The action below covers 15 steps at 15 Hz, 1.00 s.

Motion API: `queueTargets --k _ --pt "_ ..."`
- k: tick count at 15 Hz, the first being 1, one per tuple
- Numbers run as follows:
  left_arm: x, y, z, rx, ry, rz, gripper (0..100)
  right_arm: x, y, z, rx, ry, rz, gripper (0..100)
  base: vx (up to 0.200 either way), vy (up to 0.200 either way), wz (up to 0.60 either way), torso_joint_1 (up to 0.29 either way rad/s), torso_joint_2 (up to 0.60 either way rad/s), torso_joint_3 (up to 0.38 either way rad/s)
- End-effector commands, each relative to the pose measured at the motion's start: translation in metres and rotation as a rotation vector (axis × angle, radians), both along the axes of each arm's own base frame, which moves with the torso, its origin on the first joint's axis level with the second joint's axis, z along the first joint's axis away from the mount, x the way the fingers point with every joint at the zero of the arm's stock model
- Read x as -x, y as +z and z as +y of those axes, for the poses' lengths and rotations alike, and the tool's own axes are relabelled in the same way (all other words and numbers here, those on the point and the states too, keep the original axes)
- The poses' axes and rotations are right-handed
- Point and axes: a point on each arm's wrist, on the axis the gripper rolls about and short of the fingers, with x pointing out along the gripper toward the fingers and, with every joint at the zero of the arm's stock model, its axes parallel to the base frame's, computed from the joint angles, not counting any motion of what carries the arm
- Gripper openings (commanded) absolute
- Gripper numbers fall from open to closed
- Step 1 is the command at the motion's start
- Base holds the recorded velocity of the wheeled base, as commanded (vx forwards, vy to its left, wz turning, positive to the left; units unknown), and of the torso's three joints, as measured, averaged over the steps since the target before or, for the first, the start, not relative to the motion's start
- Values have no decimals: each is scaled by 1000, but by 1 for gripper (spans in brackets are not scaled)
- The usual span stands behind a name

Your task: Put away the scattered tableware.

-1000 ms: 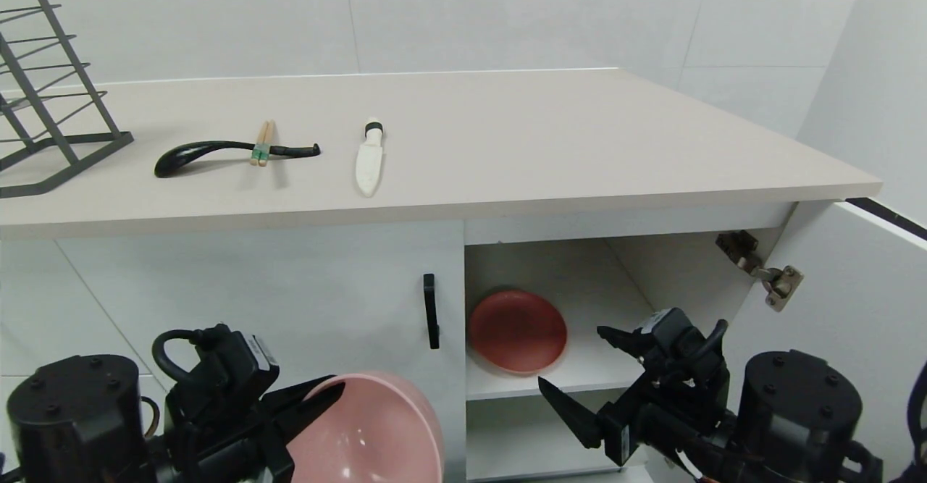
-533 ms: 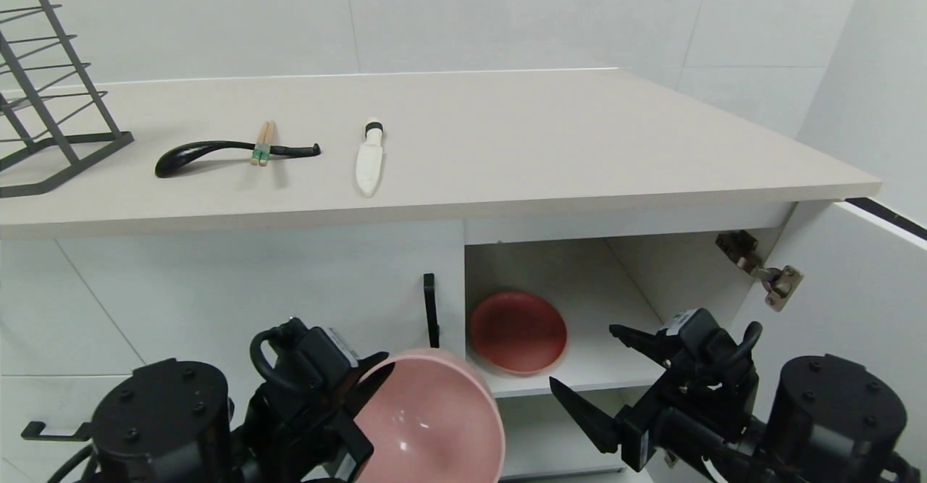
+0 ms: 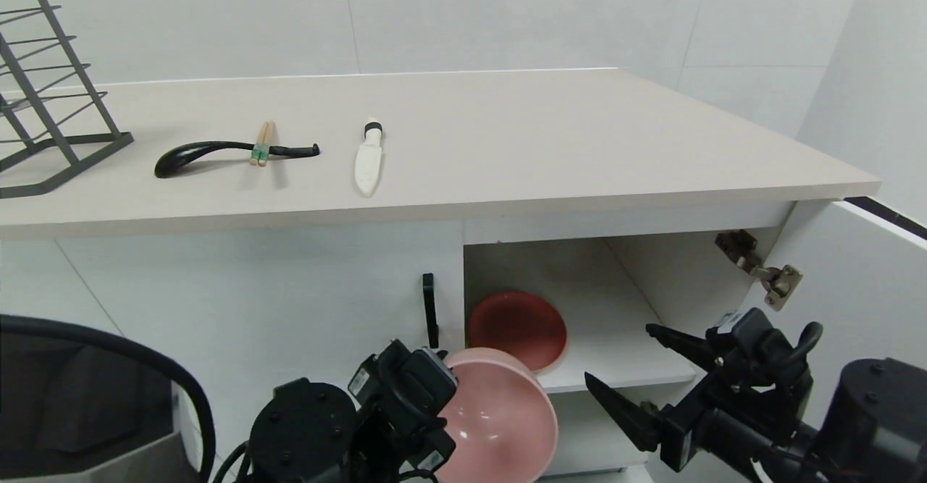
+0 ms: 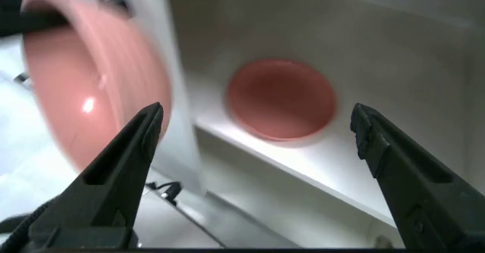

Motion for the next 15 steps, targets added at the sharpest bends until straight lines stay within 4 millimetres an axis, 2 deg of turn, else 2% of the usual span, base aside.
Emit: queueTargets --k 1,4,7,9,10,12,15 --pt "-6 -10 -9 -16 19 6 0 -1 5 -5 -15 -23 -18 100 0 0 0 0 0 0" --pt "-21 -8 -32 28 23 -44 0 0 12 -7 -41 -25 -48 100 0 0 0 0 0 0" --pt "-32 -14 -57 21 33 -93 0 3 17 -8 -56 -22 -66 100 0 0 0 0 0 0" --pt "-43 -15 -86 89 80 -134 0 4 17 -8 -54 -15 -63 100 0 0 0 0 0 0" --pt "-47 -14 -94 111 82 -146 0 4 16 -8 -53 -15 -62 100 0 0 0 0 0 0" --pt "-45 -11 -99 135 68 -152 0 -3 14 -11 -57 -54 -51 100 0 0 0 0 0 0" --pt "-44 -3 -99 170 63 -152 0 -20 1 -11 -24 -105 -7 100 0 0 0 0 0 0"
